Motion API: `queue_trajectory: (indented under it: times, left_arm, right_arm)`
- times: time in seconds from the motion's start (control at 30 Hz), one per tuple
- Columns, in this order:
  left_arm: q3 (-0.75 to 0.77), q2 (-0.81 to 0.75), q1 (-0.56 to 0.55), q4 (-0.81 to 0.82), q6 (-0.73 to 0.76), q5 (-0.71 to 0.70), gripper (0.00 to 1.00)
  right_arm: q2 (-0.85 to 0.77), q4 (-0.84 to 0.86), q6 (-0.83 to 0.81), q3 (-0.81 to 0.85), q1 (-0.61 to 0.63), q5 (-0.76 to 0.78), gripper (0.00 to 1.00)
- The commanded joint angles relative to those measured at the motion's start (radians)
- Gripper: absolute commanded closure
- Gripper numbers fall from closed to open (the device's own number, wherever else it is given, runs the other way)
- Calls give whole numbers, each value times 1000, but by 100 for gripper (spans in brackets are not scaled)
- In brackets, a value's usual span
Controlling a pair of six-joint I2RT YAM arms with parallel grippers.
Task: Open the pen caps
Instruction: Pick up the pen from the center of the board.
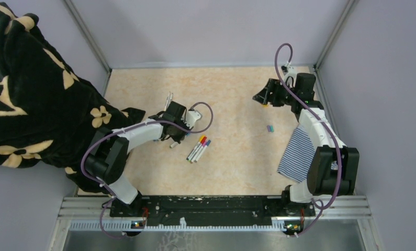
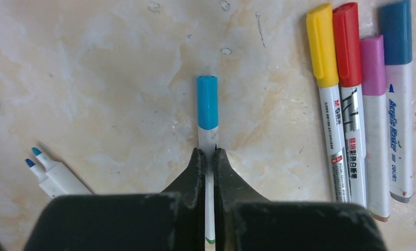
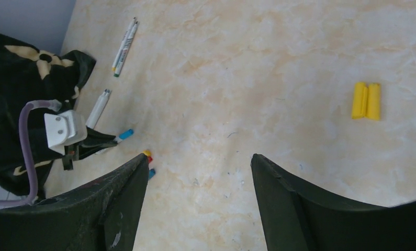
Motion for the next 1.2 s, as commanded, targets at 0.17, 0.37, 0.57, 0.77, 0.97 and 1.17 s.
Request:
queue_trajectory:
  times: [0.17, 0.37, 0.57, 0.77, 0.97, 1.17]
  left_arm:
    - [120, -70, 7, -32, 57, 52, 100]
    - [166, -131, 6, -44, 88, 135, 100]
    - [196, -173, 2, -53, 123, 229, 100]
    - [233, -185, -9, -54, 151, 277, 100]
    - [276, -188, -38, -55, 145, 333, 100]
    - [247, -199, -94, -31, 116, 335, 100]
  right_arm:
    - [21, 87, 23, 8, 84, -175, 28]
    - [50, 78, 16, 28, 140, -197, 28]
    - [102, 22, 7, 88, 186, -215, 28]
    - [125, -29, -23, 166, 228, -230, 28]
    - [177, -1, 8, 198, 309, -245, 28]
    - [204, 87, 117, 169, 371, -307, 29]
